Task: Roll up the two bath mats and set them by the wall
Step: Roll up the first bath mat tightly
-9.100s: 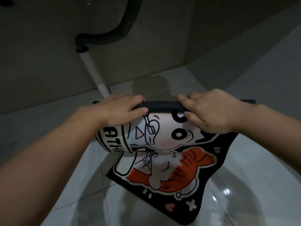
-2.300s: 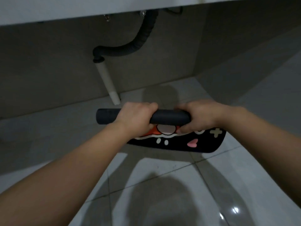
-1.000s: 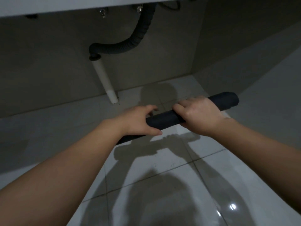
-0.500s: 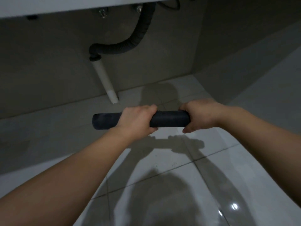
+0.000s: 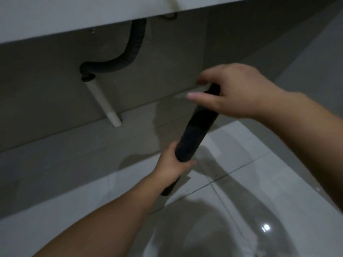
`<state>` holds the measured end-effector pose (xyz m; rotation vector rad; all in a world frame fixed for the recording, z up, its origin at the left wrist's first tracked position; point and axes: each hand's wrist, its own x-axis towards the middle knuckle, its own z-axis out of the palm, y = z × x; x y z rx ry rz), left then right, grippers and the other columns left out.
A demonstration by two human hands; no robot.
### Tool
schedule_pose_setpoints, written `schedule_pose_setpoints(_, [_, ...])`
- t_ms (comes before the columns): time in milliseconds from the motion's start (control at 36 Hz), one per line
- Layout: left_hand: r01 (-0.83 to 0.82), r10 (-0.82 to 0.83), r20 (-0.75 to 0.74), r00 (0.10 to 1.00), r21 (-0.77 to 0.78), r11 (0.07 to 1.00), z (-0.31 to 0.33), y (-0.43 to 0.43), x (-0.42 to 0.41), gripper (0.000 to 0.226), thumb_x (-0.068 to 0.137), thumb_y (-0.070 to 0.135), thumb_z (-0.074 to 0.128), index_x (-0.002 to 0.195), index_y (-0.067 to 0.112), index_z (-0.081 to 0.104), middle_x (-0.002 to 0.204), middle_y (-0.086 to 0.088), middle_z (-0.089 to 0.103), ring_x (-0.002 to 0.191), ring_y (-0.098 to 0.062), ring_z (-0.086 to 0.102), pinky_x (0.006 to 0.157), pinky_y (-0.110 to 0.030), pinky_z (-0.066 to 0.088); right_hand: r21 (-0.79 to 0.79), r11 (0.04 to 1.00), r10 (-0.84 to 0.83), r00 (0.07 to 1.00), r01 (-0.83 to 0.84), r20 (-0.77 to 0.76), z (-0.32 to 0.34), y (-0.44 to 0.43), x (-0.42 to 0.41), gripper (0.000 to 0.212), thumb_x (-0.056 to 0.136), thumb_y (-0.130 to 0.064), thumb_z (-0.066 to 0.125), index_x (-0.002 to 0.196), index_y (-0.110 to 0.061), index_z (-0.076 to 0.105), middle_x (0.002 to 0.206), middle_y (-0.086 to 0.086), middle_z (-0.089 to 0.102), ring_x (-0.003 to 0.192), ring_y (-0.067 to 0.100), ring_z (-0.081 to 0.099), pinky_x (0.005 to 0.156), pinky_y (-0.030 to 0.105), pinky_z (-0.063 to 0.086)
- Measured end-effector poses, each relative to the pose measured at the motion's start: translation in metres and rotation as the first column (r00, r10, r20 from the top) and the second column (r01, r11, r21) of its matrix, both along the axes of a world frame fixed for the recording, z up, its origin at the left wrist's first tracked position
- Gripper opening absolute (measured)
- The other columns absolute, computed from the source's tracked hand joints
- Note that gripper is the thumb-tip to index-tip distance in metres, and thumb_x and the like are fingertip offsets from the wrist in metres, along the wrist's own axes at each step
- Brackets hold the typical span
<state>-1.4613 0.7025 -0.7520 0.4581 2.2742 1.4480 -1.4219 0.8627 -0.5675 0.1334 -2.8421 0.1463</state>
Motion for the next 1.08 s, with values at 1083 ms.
schedule_pose_setpoints(1083, [0.453,-0.511,-0.03,0.859,-0.421,0.786,-0.005,0.068,-0.012,0.049,0.059,0.018,0.071,0.103,0.035,0.058,0.106,0.002,0.065,0.097,-0.019,0.063,0.086,-0.042,0.055,0.061,0.993,-0.118,0.754,0.103,0.647,-0.099,0.093,0.064,0.027,0.067,-0.035,0.071,0.091,-0.032,0.059,0.075,-0.008,0.061,0.069,0.012,0.058,0.059,0.031,0.048])
